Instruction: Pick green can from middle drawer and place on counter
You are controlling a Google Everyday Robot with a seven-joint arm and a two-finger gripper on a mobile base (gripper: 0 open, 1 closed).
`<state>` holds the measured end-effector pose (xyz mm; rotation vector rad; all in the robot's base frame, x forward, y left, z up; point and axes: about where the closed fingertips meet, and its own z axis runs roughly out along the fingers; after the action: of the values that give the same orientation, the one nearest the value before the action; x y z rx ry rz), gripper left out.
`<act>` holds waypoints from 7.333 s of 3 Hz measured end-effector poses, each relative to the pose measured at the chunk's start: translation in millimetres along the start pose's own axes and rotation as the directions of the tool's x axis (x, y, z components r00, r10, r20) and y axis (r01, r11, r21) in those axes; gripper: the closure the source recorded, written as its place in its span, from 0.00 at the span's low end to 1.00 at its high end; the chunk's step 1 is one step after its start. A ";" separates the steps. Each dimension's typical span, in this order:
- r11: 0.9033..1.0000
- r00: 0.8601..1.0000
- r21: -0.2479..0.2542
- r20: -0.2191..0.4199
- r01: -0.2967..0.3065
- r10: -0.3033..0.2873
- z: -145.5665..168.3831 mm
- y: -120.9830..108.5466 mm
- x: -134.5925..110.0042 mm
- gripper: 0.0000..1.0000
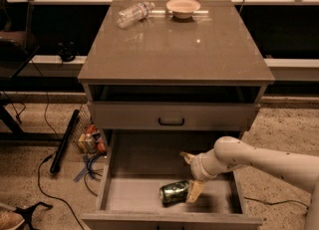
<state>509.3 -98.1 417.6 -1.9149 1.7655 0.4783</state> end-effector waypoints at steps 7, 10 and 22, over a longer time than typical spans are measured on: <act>0.993 0.998 0.114 0.057 0.032 -0.038 -115.2 17.4 7.8 1.00; 0.965 0.998 0.258 0.035 0.043 -0.054 -232.1 -17.5 12.2 1.00; 0.772 0.930 0.536 0.313 -0.341 0.194 -458.9 -239.3 -121.9 1.00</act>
Offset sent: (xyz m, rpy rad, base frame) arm 0.0033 0.0470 -0.0435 -0.0829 -0.0286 0.1291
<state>702.1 -248.4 889.9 -1.1301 1.7645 0.2079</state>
